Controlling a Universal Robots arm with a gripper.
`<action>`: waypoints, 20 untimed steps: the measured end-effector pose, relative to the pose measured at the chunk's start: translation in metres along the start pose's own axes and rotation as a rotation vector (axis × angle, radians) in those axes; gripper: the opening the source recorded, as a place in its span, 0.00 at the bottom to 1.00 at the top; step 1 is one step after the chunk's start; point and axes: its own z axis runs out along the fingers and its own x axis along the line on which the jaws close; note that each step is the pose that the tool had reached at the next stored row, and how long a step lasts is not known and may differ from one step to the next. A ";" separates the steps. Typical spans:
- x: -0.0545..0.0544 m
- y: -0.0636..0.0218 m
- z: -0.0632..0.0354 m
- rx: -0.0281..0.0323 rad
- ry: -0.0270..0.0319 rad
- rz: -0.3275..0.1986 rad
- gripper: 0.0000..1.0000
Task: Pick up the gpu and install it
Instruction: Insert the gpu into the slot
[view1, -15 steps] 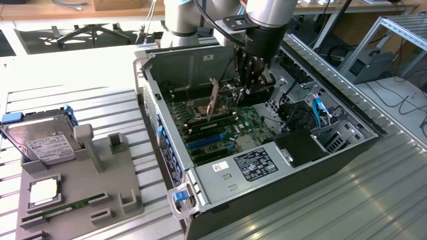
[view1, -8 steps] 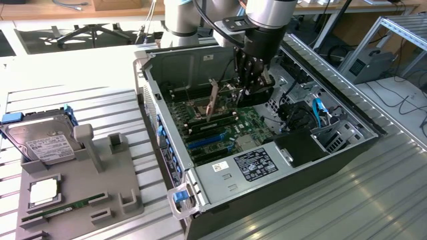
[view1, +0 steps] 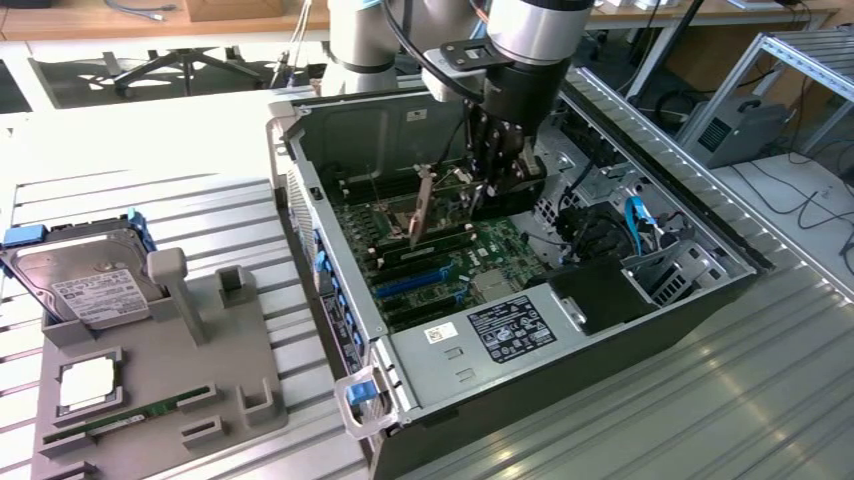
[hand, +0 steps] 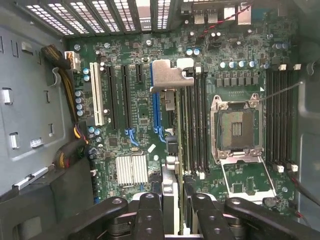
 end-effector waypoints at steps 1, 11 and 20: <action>0.001 0.0002 0.0004 0.0000 -0.0001 0.000 0.27; 0.006 0.0050 0.0039 0.0001 -0.0001 0.000 0.27; 0.007 0.0111 0.0052 0.0000 0.0000 0.000 0.27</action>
